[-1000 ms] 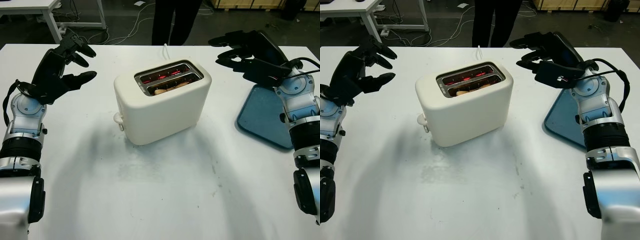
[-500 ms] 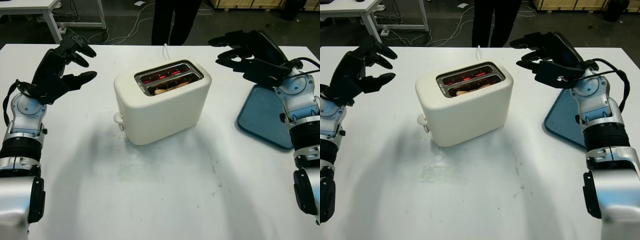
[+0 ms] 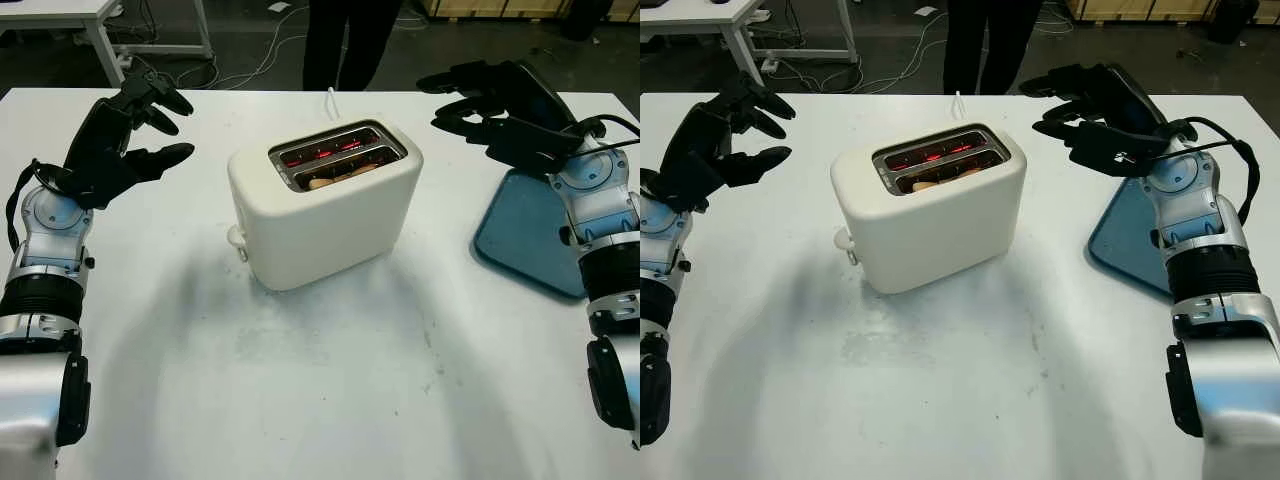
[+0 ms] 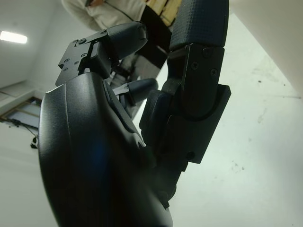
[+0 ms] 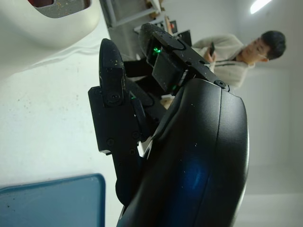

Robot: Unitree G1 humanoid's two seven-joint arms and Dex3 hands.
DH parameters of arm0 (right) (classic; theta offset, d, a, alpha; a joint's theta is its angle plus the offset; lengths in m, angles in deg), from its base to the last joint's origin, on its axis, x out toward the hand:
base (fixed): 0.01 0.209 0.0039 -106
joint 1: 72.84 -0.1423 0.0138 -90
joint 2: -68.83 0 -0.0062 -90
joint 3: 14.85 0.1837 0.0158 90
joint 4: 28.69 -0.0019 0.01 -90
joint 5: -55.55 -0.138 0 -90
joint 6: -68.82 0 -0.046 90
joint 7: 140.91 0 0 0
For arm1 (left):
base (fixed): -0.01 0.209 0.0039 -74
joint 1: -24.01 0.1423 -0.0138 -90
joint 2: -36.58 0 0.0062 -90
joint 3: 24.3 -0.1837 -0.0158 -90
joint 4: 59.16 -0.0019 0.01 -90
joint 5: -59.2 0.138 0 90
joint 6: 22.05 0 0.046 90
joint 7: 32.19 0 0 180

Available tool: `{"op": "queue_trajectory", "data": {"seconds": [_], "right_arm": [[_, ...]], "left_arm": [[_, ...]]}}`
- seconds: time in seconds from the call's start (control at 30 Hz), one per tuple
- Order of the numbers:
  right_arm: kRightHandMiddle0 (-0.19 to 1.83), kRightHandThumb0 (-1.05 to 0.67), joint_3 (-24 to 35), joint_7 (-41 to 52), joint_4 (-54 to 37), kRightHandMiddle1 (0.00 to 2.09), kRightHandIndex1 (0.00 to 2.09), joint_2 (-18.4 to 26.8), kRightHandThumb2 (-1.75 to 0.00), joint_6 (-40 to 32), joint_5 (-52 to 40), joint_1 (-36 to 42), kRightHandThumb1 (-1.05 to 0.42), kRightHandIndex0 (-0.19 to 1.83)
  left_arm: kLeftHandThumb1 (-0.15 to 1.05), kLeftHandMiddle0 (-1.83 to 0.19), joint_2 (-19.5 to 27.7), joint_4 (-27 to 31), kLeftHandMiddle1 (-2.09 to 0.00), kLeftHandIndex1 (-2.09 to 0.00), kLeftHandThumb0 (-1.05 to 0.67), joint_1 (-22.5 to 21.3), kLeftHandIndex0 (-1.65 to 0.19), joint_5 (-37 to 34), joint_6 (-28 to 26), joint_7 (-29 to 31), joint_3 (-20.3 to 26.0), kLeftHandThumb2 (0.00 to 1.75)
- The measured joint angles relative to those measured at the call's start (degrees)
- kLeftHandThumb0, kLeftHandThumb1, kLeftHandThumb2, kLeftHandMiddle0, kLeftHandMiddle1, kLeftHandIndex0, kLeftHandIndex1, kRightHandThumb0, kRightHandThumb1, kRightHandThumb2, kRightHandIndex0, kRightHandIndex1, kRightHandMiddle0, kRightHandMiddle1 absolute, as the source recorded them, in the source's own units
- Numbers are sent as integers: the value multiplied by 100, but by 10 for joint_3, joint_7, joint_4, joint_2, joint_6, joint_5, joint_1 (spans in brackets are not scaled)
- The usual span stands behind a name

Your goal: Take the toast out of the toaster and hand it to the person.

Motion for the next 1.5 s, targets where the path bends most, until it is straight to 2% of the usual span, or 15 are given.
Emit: {"op": "queue_trajectory", "data": {"seconds": [1.5], "right_arm": [[77, -41, 0, 0, 0, 0, 0, 0, -24, 0, 0, 0, -92, 94]], "left_arm": [[92, -4, 0, 0, -165, -151, -105, 0, -8, 0, 1, -8, -1, 27]]}}
